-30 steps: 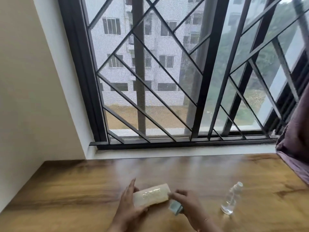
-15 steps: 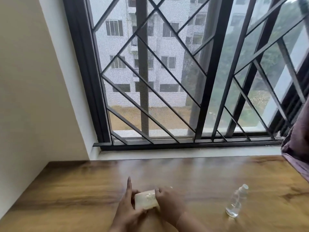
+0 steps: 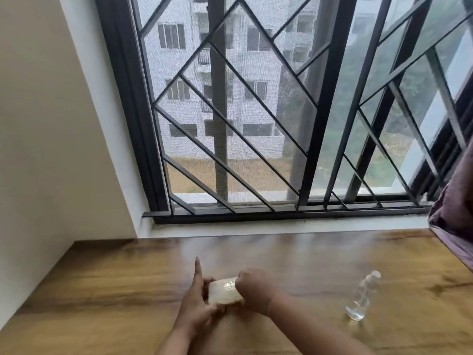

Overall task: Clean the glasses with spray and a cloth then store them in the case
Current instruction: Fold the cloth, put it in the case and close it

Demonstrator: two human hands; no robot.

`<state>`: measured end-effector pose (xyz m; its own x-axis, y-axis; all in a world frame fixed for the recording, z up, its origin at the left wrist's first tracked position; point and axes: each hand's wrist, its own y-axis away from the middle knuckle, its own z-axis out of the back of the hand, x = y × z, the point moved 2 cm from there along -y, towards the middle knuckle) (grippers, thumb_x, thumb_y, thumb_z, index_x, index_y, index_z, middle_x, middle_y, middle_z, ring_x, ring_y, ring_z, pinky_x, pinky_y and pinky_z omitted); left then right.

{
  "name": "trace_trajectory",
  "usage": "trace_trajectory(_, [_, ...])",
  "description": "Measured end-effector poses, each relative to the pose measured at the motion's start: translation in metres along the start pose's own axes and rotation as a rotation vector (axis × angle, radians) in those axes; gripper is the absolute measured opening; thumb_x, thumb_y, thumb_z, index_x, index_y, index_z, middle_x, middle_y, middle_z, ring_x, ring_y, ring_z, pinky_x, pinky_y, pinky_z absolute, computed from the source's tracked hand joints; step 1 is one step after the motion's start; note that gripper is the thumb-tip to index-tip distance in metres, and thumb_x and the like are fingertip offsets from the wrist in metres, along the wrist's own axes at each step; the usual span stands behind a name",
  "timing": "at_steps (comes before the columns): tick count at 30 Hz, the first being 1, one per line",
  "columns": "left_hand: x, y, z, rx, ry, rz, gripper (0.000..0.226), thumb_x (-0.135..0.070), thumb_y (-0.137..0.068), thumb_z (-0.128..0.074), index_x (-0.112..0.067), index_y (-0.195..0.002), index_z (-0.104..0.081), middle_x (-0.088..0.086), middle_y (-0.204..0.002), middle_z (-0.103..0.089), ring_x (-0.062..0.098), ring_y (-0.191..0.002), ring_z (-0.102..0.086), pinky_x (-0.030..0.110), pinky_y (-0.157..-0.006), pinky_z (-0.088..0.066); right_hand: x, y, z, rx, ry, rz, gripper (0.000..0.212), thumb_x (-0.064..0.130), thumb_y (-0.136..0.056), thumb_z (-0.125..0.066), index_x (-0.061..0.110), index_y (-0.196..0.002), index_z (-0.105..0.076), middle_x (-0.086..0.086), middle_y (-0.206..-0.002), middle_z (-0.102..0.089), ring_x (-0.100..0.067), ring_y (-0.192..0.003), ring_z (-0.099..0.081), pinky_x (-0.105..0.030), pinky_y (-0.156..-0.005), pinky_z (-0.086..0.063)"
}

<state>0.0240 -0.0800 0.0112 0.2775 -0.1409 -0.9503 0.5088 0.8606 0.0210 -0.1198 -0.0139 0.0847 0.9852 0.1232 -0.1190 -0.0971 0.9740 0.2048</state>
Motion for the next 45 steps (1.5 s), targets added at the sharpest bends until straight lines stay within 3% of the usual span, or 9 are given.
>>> trace_trajectory(10, [-0.001,-0.002,0.000,-0.019,0.045,0.029,0.129,-0.008,-0.042,-0.072,-0.033,-0.134,0.015,-0.005,-0.103,-0.055,-0.009,-0.087,-0.056,0.006,-0.077,-0.044,0.003,-0.008,0.004,0.064,0.085,0.021,0.016,0.002,-0.079,-0.052,-0.003,-0.090,-0.063,-0.023,-0.098,-0.063,-0.040,-0.087,-0.061,-0.035,-0.062,-0.036])
trace_trajectory(14, [0.006,-0.004,0.002,0.002,0.048,0.035,0.134,-0.014,-0.039,-0.072,-0.030,-0.143,0.011,-0.006,-0.106,-0.056,0.004,-0.096,-0.057,0.025,-0.089,-0.047,-0.001,-0.016,0.005,0.097,0.072,0.021,0.016,0.011,-0.075,-0.061,0.000,-0.088,-0.063,-0.021,-0.095,-0.065,-0.038,-0.084,-0.062,-0.036,-0.063,-0.044])
trace_trajectory(19, [-0.002,-0.003,0.002,0.014,-0.009,0.002,0.135,-0.021,-0.038,-0.073,-0.031,-0.136,0.019,-0.007,-0.107,-0.053,-0.019,-0.092,-0.053,0.004,-0.080,-0.042,-0.022,-0.026,0.022,0.171,-0.174,-0.081,0.028,0.025,-0.069,-0.074,0.000,-0.080,-0.066,-0.014,-0.067,-0.069,-0.027,-0.060,-0.060,-0.032,-0.064,-0.052])
trace_trajectory(21, [-0.009,-0.001,0.001,0.000,-0.023,-0.037,0.132,-0.016,-0.045,-0.074,-0.028,-0.135,0.022,-0.008,-0.105,-0.053,-0.022,-0.090,-0.052,-0.002,-0.075,-0.038,-0.032,-0.031,0.027,0.205,-0.305,-0.122,0.036,0.027,-0.070,-0.075,-0.001,-0.092,-0.067,-0.019,-0.077,-0.072,-0.023,-0.058,-0.056,-0.033,-0.069,-0.053])
trace_trajectory(25, [-0.009,0.002,-0.004,-0.014,-0.022,-0.081,0.137,-0.009,-0.056,-0.084,-0.031,-0.133,0.027,-0.013,-0.103,-0.052,-0.023,-0.088,-0.051,-0.003,-0.069,-0.038,-0.053,-0.042,0.032,0.269,-0.533,-0.163,0.036,0.032,-0.073,-0.074,0.006,-0.099,-0.069,-0.012,-0.079,-0.069,-0.022,-0.059,-0.056,-0.032,-0.065,-0.051])
trace_trajectory(30, [-0.005,0.001,0.000,-0.016,-0.032,-0.111,0.137,-0.032,-0.048,-0.079,-0.047,-0.127,0.032,-0.017,-0.119,-0.039,-0.021,-0.104,-0.046,-0.001,-0.078,-0.038,-0.077,-0.050,0.028,0.257,-0.675,-0.246,0.037,0.043,-0.066,-0.077,0.018,-0.092,-0.073,-0.003,-0.081,-0.068,-0.017,-0.070,-0.059,-0.032,-0.065,-0.049])
trace_trajectory(34, [-0.006,0.001,-0.001,-0.021,-0.014,-0.138,0.138,-0.031,-0.049,-0.079,-0.043,-0.132,0.031,-0.012,-0.121,-0.042,-0.014,-0.104,-0.051,0.005,-0.084,-0.042,-0.081,-0.040,0.031,0.118,-0.854,-0.342,0.053,0.056,-0.053,-0.079,0.015,-0.086,-0.073,-0.008,-0.078,-0.072,-0.022,-0.064,-0.063,-0.030,-0.056,-0.050])
trace_trajectory(40, [0.000,0.001,-0.001,-0.042,0.010,-0.135,0.143,-0.037,-0.043,-0.084,-0.049,-0.133,0.026,0.001,-0.121,-0.048,0.006,-0.105,-0.059,0.033,-0.094,-0.050,-0.049,0.000,0.033,-0.034,-1.602,-0.442,0.022,0.005,-0.071,-0.075,0.007,-0.088,-0.062,-0.018,-0.086,-0.058,-0.027,-0.070,-0.060,-0.027,-0.051,-0.052])
trace_trajectory(45, [0.002,-0.001,-0.003,-0.031,-0.001,-0.106,0.141,-0.036,-0.044,-0.081,-0.033,-0.137,0.026,-0.006,-0.116,-0.047,-0.007,-0.096,-0.059,0.010,-0.081,-0.047,-0.007,-0.005,0.005,-0.331,-1.364,-0.566,0.029,-0.004,-0.067,-0.063,0.017,-0.085,-0.056,-0.005,-0.078,-0.058,-0.018,-0.069,-0.058,-0.032,-0.064,-0.052])
